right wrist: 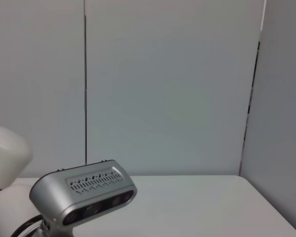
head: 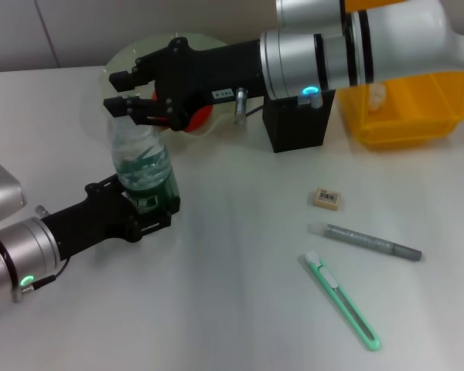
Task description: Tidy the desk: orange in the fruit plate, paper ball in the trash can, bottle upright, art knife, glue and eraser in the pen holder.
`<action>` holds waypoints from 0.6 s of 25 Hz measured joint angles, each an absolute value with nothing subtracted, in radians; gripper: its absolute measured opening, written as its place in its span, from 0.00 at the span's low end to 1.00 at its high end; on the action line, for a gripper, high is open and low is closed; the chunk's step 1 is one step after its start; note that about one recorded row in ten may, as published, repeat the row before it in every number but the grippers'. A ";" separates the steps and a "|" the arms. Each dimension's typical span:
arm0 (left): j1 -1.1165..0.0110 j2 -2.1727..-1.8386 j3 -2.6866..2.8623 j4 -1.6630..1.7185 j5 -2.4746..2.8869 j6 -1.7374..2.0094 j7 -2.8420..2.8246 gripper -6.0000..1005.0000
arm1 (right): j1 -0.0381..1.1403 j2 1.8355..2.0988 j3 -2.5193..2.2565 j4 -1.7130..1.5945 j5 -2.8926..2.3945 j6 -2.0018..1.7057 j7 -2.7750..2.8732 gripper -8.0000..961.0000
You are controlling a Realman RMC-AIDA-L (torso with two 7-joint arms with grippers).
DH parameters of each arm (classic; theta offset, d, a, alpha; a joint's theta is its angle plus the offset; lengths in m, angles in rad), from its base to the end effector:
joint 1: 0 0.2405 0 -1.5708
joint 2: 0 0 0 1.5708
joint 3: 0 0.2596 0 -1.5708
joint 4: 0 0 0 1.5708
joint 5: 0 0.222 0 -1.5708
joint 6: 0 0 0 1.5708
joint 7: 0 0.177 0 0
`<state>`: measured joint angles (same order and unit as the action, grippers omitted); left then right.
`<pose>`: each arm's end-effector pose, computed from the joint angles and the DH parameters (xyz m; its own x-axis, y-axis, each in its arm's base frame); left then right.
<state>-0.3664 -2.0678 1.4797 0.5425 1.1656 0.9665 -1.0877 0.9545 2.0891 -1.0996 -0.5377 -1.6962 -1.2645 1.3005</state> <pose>-0.2835 0.3519 -0.1008 0.7931 0.3133 0.5224 0.5416 -0.7550 -0.3695 0.0764 0.4288 -0.0918 0.8858 0.0415 -0.4622 -0.0427 -0.9845 -0.1704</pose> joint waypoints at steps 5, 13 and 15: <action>-0.367 -2.068 1.476 0.543 1.166 0.970 -1.088 0.78 | 0.954 2.089 -1.106 -0.539 -1.696 -1.262 1.318 0.28; -0.364 -2.068 1.480 0.548 1.163 0.971 -1.087 0.78 | 0.936 2.084 -1.166 -0.545 -1.705 -1.238 1.391 0.13; -0.364 -2.068 1.481 0.550 1.163 0.971 -1.087 0.78 | 0.925 2.085 -1.168 -0.552 -1.703 -1.236 1.393 0.14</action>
<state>-0.3636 -2.0679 1.4813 0.5497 1.1627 0.9714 -1.0872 0.9254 2.0853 -1.1677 -0.5515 -1.7030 -1.2365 1.3928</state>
